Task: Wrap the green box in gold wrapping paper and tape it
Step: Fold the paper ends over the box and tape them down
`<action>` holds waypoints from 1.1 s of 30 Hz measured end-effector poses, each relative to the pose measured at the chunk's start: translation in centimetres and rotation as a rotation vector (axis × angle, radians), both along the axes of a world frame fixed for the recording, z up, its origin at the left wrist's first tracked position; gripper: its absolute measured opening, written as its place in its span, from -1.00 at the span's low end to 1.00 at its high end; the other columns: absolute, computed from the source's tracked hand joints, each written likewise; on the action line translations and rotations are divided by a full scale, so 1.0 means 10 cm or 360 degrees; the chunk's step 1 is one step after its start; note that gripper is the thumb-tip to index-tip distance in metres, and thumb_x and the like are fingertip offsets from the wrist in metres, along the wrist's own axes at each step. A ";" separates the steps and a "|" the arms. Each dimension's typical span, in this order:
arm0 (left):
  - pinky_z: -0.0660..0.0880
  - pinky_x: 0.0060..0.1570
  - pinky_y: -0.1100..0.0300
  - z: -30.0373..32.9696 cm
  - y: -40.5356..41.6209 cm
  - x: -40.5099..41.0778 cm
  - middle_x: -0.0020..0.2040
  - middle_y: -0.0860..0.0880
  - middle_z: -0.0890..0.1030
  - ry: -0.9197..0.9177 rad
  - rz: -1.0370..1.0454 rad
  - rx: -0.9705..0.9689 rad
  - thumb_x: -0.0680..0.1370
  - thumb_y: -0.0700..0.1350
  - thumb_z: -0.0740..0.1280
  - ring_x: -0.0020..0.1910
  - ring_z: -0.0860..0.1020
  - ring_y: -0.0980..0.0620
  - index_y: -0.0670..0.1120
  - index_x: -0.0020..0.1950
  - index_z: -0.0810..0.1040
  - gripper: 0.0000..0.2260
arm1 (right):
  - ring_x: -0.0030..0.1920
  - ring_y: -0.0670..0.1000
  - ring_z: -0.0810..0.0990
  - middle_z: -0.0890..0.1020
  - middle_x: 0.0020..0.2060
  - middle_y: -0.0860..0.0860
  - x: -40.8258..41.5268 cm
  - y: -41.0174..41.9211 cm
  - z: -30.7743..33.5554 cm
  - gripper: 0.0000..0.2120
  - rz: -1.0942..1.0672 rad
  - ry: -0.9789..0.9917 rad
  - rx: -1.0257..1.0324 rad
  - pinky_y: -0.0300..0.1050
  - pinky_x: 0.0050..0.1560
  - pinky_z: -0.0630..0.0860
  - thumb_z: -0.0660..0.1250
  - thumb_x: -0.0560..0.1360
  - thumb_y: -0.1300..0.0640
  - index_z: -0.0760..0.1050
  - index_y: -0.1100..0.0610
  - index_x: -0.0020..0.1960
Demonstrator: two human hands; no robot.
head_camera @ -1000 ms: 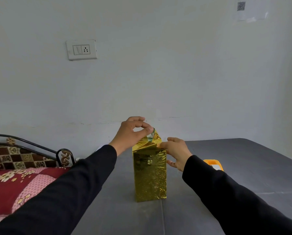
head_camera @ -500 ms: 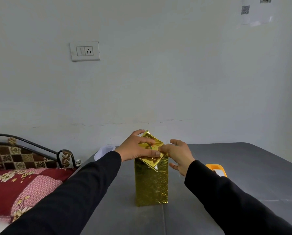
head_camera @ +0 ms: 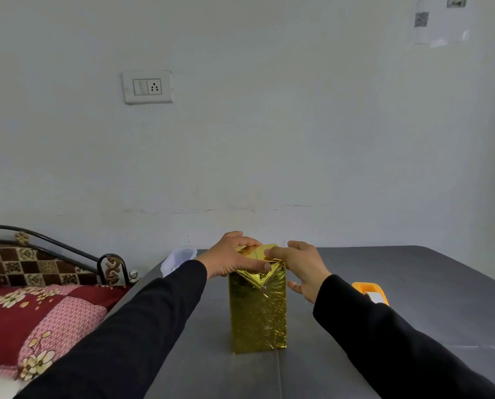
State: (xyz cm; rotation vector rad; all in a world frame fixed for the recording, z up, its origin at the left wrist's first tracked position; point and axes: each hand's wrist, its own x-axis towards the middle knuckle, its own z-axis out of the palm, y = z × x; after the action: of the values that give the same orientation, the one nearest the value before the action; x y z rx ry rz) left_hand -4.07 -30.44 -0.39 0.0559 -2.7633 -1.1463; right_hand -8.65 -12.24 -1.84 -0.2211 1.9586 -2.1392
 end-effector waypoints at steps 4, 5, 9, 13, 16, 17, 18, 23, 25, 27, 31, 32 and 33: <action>0.20 0.49 0.06 -0.01 0.01 0.00 0.59 -0.03 0.15 -0.0002 -0.0015 0.0031 0.31 0.13 0.65 0.57 0.16 -0.04 0.11 0.45 0.50 -0.26 | 0.21 0.04 0.59 0.61 0.28 0.03 0.06 0.04 0.04 -0.37 -0.0167 0.0253 -0.0127 -0.01 0.17 0.54 0.58 0.43 0.08 0.44 0.08 0.43; 0.21 0.48 0.07 -0.02 0.01 0.00 0.59 -0.03 0.15 0.0000 -0.0018 0.0042 0.32 0.11 0.65 0.57 0.17 -0.04 0.11 0.45 0.50 -0.27 | 0.13 0.00 0.63 0.65 0.22 0.00 0.08 0.06 0.07 -0.44 -0.0214 0.0328 -0.0157 -0.09 0.09 0.54 0.57 0.44 0.08 0.48 0.07 0.40; 0.23 0.43 0.11 -0.03 0.03 0.00 0.60 0.01 0.12 0.0005 -0.0010 0.0053 0.33 0.10 0.65 0.56 0.18 -0.04 0.09 0.47 0.48 -0.26 | -0.17 -0.05 0.64 0.69 -0.02 -0.01 0.13 0.08 0.20 -0.62 -0.0156 0.0434 -0.0069 -0.20 -0.21 0.47 0.55 0.45 0.09 0.60 0.01 0.25; 0.22 0.45 0.11 -0.04 0.03 0.02 0.60 0.00 0.12 0.0031 -0.0014 0.0071 0.34 0.08 0.64 0.56 0.18 -0.04 0.06 0.49 0.46 -0.24 | 0.11 -0.02 0.58 0.66 0.05 -0.05 0.11 0.04 0.23 -0.64 0.0031 0.0472 0.0179 -0.15 -0.05 0.48 0.57 0.42 0.08 0.64 0.01 0.20; 0.25 0.45 0.10 -0.05 0.03 0.02 0.58 0.00 0.14 0.0038 -0.0001 0.0096 0.33 0.08 0.65 0.54 0.22 -0.03 0.04 0.49 0.46 -0.23 | 0.15 -0.02 0.54 0.64 0.06 -0.06 0.11 0.03 0.21 -0.63 0.0090 0.0465 0.0222 -0.23 -0.13 0.42 0.57 0.44 0.08 0.63 0.03 0.22; 0.26 0.45 0.10 -0.05 0.03 0.01 0.57 0.00 0.16 0.0042 0.0001 0.0100 0.33 0.08 0.65 0.53 0.23 -0.03 0.04 0.49 0.46 -0.23 | 0.15 -0.01 0.53 0.63 0.07 -0.04 0.10 0.03 0.20 -0.63 0.0093 0.0450 0.0217 -0.26 -0.15 0.40 0.57 0.44 0.09 0.63 0.04 0.23; 0.27 0.44 0.11 -0.06 0.03 0.01 0.57 0.00 0.17 0.0045 0.0005 0.0100 0.32 0.08 0.65 0.52 0.24 -0.02 0.04 0.48 0.46 -0.23 | 0.14 -0.02 0.52 0.62 0.09 -0.03 0.10 0.02 0.18 -0.62 0.0096 0.0430 0.0205 -0.28 -0.17 0.39 0.57 0.44 0.10 0.63 0.05 0.23; 0.28 0.47 0.08 -0.09 0.00 -0.01 0.53 0.00 0.21 0.0065 0.0002 0.0110 0.32 0.08 0.66 0.50 0.25 -0.01 0.05 0.46 0.48 -0.25 | 0.04 -0.10 0.54 0.66 0.09 0.00 0.10 -0.03 0.11 -0.62 0.0055 0.0357 0.0159 -0.24 -0.20 0.39 0.59 0.41 0.11 0.65 0.08 0.20; 0.29 0.43 0.11 -0.09 0.00 -0.02 0.50 0.01 0.22 0.0062 -0.0005 0.0099 0.33 0.07 0.66 0.49 0.25 -0.01 0.06 0.44 0.50 -0.29 | 0.06 -0.07 0.56 0.67 0.08 0.01 0.10 -0.04 0.08 -0.62 0.0033 0.0362 0.0161 -0.22 -0.19 0.41 0.59 0.40 0.10 0.66 0.08 0.19; 0.29 0.36 0.16 -0.08 0.01 -0.01 0.48 0.00 0.23 0.0059 -0.0018 0.0075 0.35 0.06 0.64 0.47 0.26 -0.02 0.06 0.41 0.50 -0.33 | 0.10 -0.02 0.59 0.68 0.07 0.02 0.10 -0.05 0.05 -0.62 0.0017 0.0379 0.0169 -0.20 -0.18 0.43 0.59 0.39 0.10 0.66 0.07 0.18; 0.25 0.35 0.18 -0.07 0.01 0.00 0.50 0.00 0.23 0.0072 -0.0014 0.0066 0.34 0.07 0.64 0.49 0.24 -0.02 0.06 0.45 0.49 -0.29 | 0.10 0.00 0.63 0.70 0.03 0.02 0.09 -0.07 0.03 -0.62 -0.0025 0.0445 0.0228 -0.18 -0.12 0.51 0.59 0.37 0.09 0.66 0.06 0.17; 0.28 0.36 0.16 -0.07 0.01 0.00 0.49 0.00 0.25 0.0079 -0.0004 0.0072 0.31 0.10 0.66 0.47 0.26 -0.02 0.05 0.43 0.51 -0.28 | 0.09 0.00 0.64 0.70 0.03 0.02 0.09 -0.07 0.02 -0.62 -0.0030 0.0458 0.0243 -0.17 -0.11 0.53 0.59 0.37 0.09 0.66 0.05 0.17; 0.33 0.35 0.14 -0.08 0.01 -0.01 0.45 0.00 0.29 0.0095 0.0000 0.0074 0.25 0.15 0.66 0.45 0.29 -0.02 0.06 0.39 0.55 -0.26 | 0.08 -0.01 0.64 0.69 0.02 0.02 0.09 -0.07 0.03 -0.62 -0.0034 0.0473 0.0261 -0.17 -0.11 0.53 0.59 0.36 0.09 0.65 0.05 0.17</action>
State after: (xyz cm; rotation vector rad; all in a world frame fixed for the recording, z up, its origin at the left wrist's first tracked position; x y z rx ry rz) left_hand -4.18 -30.31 -1.16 0.0264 -2.6850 -1.1921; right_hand -7.73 -12.90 -1.58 -0.5164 2.2940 -2.0408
